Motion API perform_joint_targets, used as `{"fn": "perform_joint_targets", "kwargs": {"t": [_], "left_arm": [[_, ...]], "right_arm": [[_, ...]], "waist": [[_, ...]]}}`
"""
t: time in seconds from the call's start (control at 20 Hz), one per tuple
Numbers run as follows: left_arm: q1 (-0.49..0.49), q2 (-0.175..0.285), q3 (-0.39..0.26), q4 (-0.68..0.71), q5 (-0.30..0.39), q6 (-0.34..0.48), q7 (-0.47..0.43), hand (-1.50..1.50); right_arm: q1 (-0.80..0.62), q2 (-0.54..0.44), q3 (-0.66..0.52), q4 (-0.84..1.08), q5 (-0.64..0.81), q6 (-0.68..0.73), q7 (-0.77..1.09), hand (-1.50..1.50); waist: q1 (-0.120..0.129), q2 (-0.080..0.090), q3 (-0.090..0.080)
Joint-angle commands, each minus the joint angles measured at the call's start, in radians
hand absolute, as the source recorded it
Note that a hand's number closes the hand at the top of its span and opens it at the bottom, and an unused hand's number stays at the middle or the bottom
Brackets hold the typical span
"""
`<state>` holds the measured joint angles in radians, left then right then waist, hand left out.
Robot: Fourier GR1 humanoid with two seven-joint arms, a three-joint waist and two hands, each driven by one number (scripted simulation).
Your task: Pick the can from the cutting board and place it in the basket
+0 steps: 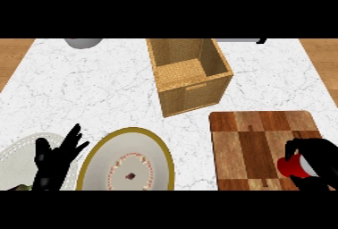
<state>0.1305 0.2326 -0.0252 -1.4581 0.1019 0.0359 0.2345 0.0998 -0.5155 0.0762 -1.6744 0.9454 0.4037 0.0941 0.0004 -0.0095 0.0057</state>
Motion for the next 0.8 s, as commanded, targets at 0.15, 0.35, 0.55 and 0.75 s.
{"fn": "perform_joint_targets", "kwargs": {"t": [0.15,0.35,0.55,0.75], "left_arm": [[-0.001,0.028,0.011,0.001,0.019,-0.043,0.083,0.0],[-0.022,0.008,-0.045,0.009,-0.018,-0.05,0.05,0.0],[-0.052,-0.013,-0.047,0.046,-0.027,-0.028,0.057,0.0],[-0.034,-0.004,-0.037,0.037,-0.028,-0.024,0.056,0.0]], "right_arm": [[-0.052,0.215,0.267,-0.102,0.168,0.0,0.177,1.5],[-0.135,0.425,0.531,-0.067,0.279,0.016,0.28,1.5],[-0.202,0.509,0.757,-0.019,0.327,-0.071,0.498,1.5],[-0.232,0.513,0.821,-0.058,0.142,-0.287,0.63,1.5]], "waist": [[0.019,0.009,-0.006],[0.108,0.016,-0.011],[0.062,0.013,-0.008],[0.069,0.017,-0.003]]}}
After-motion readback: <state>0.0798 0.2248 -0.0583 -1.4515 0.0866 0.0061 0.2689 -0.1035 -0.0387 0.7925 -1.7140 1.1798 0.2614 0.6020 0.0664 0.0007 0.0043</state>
